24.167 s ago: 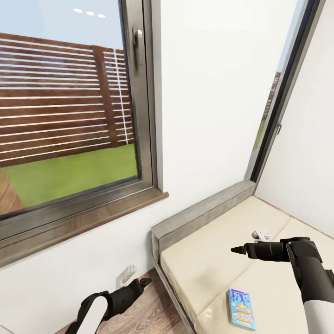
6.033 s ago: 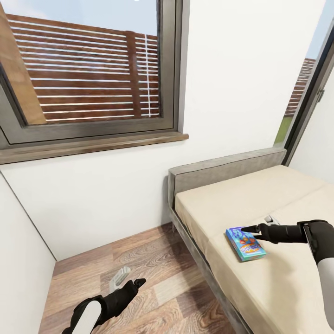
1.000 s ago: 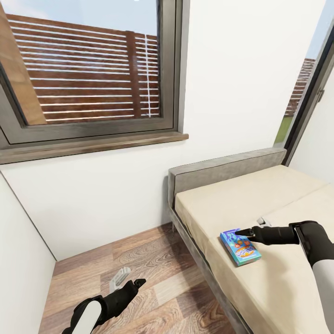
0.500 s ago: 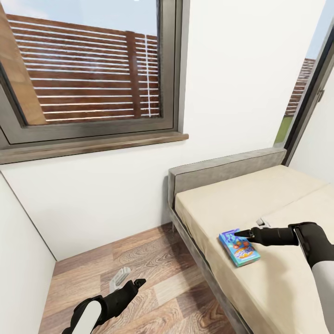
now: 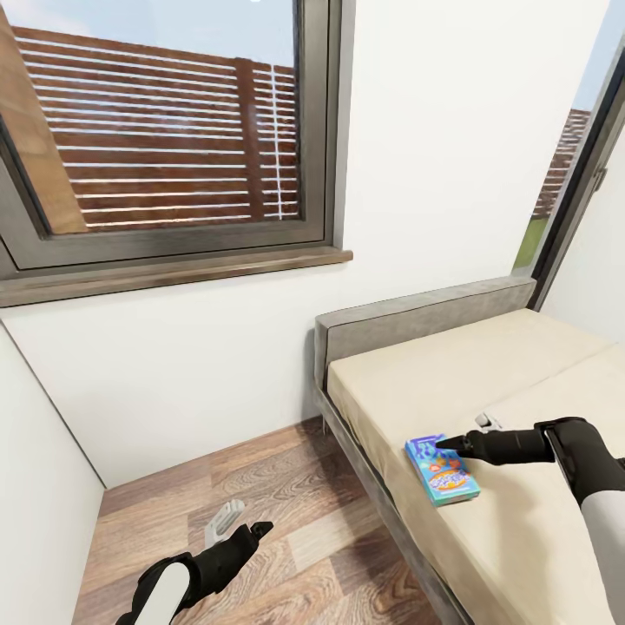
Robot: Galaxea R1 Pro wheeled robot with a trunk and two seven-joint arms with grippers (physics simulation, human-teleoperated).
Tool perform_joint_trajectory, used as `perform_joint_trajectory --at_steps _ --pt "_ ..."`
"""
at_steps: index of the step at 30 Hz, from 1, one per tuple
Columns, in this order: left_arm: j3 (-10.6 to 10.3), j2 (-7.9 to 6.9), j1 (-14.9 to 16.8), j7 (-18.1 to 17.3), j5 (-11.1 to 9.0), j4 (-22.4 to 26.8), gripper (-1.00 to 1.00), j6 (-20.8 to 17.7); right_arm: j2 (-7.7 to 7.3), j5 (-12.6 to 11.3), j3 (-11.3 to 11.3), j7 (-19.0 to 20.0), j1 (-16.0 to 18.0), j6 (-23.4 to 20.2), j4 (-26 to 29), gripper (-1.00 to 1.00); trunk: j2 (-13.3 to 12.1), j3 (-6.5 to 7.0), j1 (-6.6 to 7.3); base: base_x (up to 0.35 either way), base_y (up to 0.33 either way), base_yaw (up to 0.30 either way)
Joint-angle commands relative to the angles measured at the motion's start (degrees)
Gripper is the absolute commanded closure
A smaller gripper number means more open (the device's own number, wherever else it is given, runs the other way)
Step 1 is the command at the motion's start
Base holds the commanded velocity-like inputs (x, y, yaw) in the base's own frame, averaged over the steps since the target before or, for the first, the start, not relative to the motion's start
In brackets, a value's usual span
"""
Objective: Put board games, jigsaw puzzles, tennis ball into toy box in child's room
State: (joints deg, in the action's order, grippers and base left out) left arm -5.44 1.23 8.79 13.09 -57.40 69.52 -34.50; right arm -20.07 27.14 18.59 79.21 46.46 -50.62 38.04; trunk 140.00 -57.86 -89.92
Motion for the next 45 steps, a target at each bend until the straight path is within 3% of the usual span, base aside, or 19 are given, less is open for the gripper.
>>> perform_joint_trajectory --at_steps 1,45 --pt "0.0 0.00 0.0 0.5 -0.6 0.1 -1.00 -0.1 0.04 1.0 0.1 0.6 0.0 -0.6 0.0 -1.00 0.0 -0.07 0.01 0.000 0.000 0.000" --pt "0.0 0.00 0.1 0.6 -0.6 0.1 -1.00 -0.1 -0.22 1.0 0.0 0.6 -0.1 -0.7 0.0 -1.00 0.0 -0.07 0.01 0.000 0.000 0.000"
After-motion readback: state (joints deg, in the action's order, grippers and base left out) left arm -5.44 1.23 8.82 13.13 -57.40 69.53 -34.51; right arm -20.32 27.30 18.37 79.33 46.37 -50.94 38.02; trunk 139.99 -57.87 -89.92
